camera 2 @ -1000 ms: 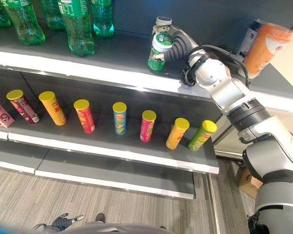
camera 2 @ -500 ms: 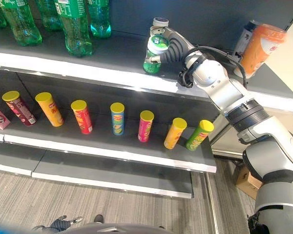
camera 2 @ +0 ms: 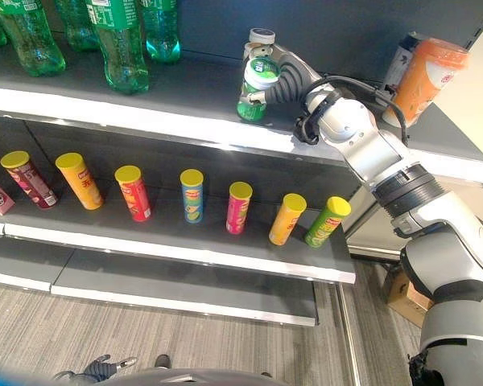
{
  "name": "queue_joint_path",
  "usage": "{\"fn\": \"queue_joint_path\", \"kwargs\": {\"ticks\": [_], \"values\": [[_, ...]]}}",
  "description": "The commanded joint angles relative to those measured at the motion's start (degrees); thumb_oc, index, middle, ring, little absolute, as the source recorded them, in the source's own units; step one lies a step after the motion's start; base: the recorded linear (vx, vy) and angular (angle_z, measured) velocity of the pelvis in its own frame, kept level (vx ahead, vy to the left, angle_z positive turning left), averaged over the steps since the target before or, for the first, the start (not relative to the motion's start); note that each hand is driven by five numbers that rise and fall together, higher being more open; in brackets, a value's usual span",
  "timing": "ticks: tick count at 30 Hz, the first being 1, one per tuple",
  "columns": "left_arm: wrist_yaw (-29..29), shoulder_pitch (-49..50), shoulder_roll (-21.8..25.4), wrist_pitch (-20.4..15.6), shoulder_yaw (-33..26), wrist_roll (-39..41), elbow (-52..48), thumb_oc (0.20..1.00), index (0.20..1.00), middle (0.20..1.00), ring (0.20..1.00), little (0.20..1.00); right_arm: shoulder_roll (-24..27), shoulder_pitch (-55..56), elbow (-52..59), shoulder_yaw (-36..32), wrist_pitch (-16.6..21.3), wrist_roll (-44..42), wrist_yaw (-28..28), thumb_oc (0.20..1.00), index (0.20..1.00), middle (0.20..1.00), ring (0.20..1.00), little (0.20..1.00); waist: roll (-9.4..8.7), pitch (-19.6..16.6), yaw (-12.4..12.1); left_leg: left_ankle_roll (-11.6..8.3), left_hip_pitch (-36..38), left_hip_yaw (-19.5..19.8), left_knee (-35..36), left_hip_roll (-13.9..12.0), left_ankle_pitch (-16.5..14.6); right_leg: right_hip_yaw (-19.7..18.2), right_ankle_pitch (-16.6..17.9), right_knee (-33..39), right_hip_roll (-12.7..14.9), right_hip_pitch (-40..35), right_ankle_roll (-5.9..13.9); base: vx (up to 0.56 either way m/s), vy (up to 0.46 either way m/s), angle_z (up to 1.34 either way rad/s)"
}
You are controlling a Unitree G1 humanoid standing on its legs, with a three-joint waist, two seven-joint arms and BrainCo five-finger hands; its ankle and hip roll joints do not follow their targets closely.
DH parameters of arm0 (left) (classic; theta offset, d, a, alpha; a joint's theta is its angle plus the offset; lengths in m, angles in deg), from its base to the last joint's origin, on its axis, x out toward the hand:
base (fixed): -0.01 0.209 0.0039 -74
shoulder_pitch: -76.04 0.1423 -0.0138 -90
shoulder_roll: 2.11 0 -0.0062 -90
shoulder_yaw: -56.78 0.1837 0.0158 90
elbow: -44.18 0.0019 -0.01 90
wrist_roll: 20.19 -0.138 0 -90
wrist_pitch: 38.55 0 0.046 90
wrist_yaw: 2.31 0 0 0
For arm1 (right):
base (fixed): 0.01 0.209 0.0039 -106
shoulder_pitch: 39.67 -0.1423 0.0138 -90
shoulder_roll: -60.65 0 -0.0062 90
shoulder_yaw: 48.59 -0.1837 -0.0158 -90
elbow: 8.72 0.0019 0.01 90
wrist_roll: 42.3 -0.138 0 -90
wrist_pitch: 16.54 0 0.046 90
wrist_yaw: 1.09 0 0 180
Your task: Put the goods on the table back onto the shelves and tidy them up.
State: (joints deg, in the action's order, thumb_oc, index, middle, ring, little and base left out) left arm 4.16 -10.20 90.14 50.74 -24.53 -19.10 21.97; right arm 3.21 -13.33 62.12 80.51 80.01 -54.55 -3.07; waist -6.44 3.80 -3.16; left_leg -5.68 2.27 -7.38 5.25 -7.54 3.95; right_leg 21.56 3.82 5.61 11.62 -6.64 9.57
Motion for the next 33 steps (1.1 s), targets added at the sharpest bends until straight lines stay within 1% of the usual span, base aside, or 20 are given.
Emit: {"fn": "queue_joint_path", "kwargs": {"ticks": [1,7,8,9,22,27,29,30,32,33], "values": [[0.7,-3.2,4.1,-0.8,0.7,-1.3,2.2,1.0,1.0,1.0,1.0,1.0,3.3,-7.5,-2.7,5.1,1.2,0.1,-0.3,0.2,0.2,0.2,0.2,0.2,-2.87,1.0,-0.7,-2.1,2.7,-5.2,-2.9,-1.3,-6.7,-3.2,-3.9,-3.9,3.4,-0.3,2.2,0.0,0.0,0.0],[0.7,-3.2,4.1,-0.8,0.6,-1.5,2.4,1.0,1.0,1.0,1.0,1.0,3.7,-7.5,-2.2,5.3,1.2,0.3,-0.4,0.2,0.2,0.2,0.2,0.2,-2.91,0.9,-0.6,-2.08,2.8,-5.4,-2.8,-1.4,-6.7,-3.3,-3.7,-3.7,3.4,-0.3,2.26,0.0,0.0,0.0],[0.7,-3.3,4.0,-0.8,0.7,-1.6,2.3,1.0,1.0,1.0,1.0,1.0,3.7,-7.4,-2.2,5.2,1.2,0.2,-0.3,0.551,0.551,0.551,0.551,0.551,-2.91,1.0,-0.6,-2.07,2.8,-5.5,-2.8,-1.4,-6.8,-3.3,-3.7,-3.7,3.4,-0.2,2.28,0.0,0.0,0.0],[0.6,-3.2,4.0,-0.8,0.7,-1.7,2.3,1.0,1.0,1.0,1.0,1.0,3.6,-7.2,-2.1,4.8,1.2,0.0,-0.2,1.0,1.0,1.0,1.0,1.0,-2.93,1.0,-0.5,-2.05,2.8,-5.6,-2.8,-1.4,-6.8,-3.4,-3.6,-3.6,3.4,-0.2,2.3,0.0,0.0,0.0],[1.0,-3.7,4.2,-0.7,0.7,-1.3,1.9,1.0,1.0,1.0,1.0,1.0,3.3,-6.9,-1.5,2.7,1.4,0.1,1.4,1.0,1.0,1.0,1.0,1.0,-2.92,0.8,-0.4,-1.84,3.0,-5.9,-2.7,-1.1,-7.0,-3.5,-3.2,-3.5,3.6,-0.1,2.38,0.0,0.0,0.0],[1.1,-3.5,3.9,-0.7,0.3,-1.4,1.8,1.0,1.0,1.0,1.0,1.0,4.3,-6.4,0.9,0.8,1.8,0.5,2.8,1.0,1.0,1.0,1.0,1.0,-2.77,0.7,0.0,-1.73,3.2,-6.1,-2.6,-1.0,-7.1,-3.7,-3.1,-3.4,3.6,-0.1,2.45,0.0,0.0,0.0],[1.3,-3.3,3.7,-0.7,-0.2,-1.3,1.7,1.0,1.0,1.0,1.0,1.0,5.8,-5.8,3.8,-1.0,2.5,0.0,3.9,1.0,1.0,1.0,1.0,1.0,-2.62,0.7,0.3,-1.7,3.3,-6.2,-2.6,-1.0,-7.1,-3.8,-3.0,-3.5,3.6,0.0,2.5,0.01,0.008,-0.03],[1.3,-3.2,3.6,-0.6,-0.5,-1.4,1.8,1.0,1.0,1.0,1.0,1.0,7.3,-4.3,7.5,-3.3,3.0,-0.1,4.8,1.0,1.0,1.0,1.0,1.0,-2.62,0.6,0.7,-1.61,3.4,-6.3,-2.5,-1.0,-7.2,-4.0,-3.0,-3.4,3.7,0.1,2.51,0.01,0.01,-0.06],[1.3,-3.1,3.5,-0.5,-0.7,-1.6,1.8,1.0,1.0,1.0,1.0,1.0,8.1,-3.4,9.5,-4.7,3.3,0.0,5.2,1.0,1.0,1.0,1.0,1.0,-2.59,0.6,0.8,-1.58,3.5,-6.4,-2.5,-1.0,-7.2,-4.1,-3.0,-3.4,3.7,0.1,2.53,0.01,0.015,-0.08],[1.5,-3.0,2.9,-0.4,-1.2,-2.0,1.9,1.0,1.0,1.0,1.0,1.0,10.0,-1.4,13.8,-8.3,4.4,0.8,7.1,1.0,1.0,1.0,1.0,1.0,-2.3,0.5,1.6,-1.52,3.6,-6.7,-2.5,-1.0,-7.4,-4.3,-2.9,-3.4,3.7,0.3,2.6,0.01,0.02,-0.09]]}}
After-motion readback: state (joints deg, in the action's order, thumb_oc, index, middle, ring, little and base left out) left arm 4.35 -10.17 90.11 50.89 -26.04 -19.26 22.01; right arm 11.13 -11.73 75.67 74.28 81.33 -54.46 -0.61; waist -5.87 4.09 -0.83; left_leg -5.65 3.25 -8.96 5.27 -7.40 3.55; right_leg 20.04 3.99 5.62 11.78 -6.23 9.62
